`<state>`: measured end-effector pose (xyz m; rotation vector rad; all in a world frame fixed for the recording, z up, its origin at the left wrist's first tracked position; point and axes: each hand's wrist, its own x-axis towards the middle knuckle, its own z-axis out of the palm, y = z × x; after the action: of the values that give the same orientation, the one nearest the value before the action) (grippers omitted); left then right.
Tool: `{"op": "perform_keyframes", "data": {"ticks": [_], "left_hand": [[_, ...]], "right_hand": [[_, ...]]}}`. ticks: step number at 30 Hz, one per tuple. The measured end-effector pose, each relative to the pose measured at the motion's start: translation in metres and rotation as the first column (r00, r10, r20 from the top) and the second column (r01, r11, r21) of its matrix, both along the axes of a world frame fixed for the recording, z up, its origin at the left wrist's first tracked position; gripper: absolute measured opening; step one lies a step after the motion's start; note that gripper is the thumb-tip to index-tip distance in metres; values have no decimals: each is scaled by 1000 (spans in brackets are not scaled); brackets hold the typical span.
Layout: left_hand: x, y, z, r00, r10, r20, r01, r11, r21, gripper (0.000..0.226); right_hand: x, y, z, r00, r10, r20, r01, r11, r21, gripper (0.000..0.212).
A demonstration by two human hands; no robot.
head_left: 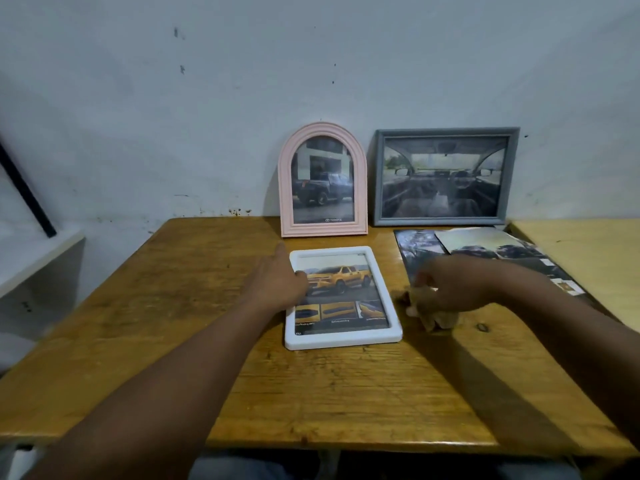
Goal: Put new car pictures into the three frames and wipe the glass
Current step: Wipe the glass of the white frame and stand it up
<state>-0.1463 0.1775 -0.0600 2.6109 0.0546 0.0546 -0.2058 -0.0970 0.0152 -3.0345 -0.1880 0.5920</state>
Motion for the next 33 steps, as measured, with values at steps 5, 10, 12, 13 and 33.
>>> {"op": "perform_keyframes", "data": {"ticks": [5,10,12,13,33], "left_hand": [[-15,-10,3,999,6,-36,-6,1000,4,46],[-31,-31,-22,991,77,113,-75,997,-21,61],[-36,-33,-27,980,119,159,-104,990,-96,65],[-37,-32,-26,977,131,169,-105,982,-159,66],[-14,62,14,847,52,529,31,989,-148,116]], "right_hand": [[13,52,-14,963,-206,172,152,946,285,40],[10,82,-38,931,-300,209,226,921,318,34],[12,81,-44,898,-370,236,266,886,380,40],[13,78,-46,880,-418,225,290,849,442,41],[48,121,-25,918,-136,371,-279,442,853,78]]}}
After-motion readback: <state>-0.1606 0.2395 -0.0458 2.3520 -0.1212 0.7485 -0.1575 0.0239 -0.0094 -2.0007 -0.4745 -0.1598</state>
